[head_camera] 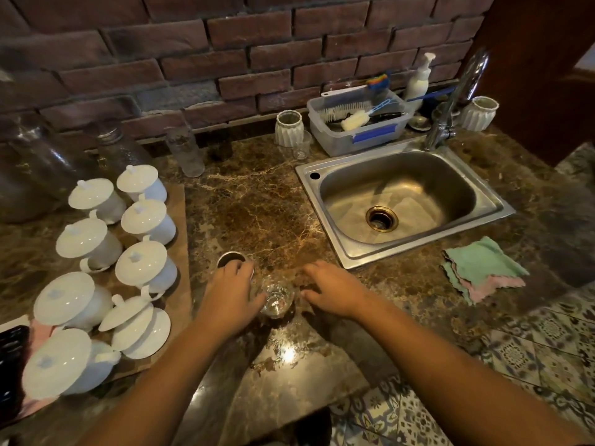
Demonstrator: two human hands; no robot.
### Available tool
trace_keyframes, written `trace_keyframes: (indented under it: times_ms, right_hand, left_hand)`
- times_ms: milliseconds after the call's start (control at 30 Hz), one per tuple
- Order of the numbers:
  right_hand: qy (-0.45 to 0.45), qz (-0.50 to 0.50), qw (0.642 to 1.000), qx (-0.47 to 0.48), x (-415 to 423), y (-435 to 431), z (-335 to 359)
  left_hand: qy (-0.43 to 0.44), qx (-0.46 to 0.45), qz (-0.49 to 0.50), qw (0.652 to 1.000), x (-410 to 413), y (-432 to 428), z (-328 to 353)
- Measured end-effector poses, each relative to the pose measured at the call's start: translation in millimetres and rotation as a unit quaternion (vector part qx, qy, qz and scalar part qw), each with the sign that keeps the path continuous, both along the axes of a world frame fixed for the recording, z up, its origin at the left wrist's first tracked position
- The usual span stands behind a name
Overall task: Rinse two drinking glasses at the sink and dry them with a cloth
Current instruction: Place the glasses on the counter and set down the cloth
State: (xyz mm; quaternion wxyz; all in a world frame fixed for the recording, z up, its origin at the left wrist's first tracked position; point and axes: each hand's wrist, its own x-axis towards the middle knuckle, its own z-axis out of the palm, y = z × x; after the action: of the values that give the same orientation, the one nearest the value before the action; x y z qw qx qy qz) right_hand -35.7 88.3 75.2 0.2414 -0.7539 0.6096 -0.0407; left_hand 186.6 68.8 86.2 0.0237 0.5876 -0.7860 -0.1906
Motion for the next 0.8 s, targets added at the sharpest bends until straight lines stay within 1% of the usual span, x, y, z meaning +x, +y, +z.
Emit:
trace_keyframes:
  times_ms: [200, 267, 400, 567, 700, 800]
  right_hand:
    - [0.032, -0.128, 0.991, 0.031, -50, 20, 16]
    - [0.034, -0.185, 0.981, 0.041, -68, 33, 22]
    - [0.028, -0.264, 0.962, 0.058, -103, 66, 29]
    - [0.025, -0.331, 0.941, 0.071, -146, 104, 31]
    - [0.008, -0.379, 0.923, 0.063, -184, 123, 26]
    - [0.015, -0.387, 0.920, 0.063, -221, 128, 17]
  left_hand:
    - [0.025, 0.020, -0.123, 0.992, -68, -25, 6]
    - [0.029, 0.027, -0.166, 0.985, -93, -30, 6]
    - [0.035, 0.040, -0.235, 0.970, -142, -29, 9]
    - [0.040, 0.047, -0.291, 0.955, -194, -17, 6]
    - [0.042, 0.053, -0.300, 0.951, -235, -7, -3]
    - [0.049, 0.055, -0.290, 0.954, -273, -3, -15]
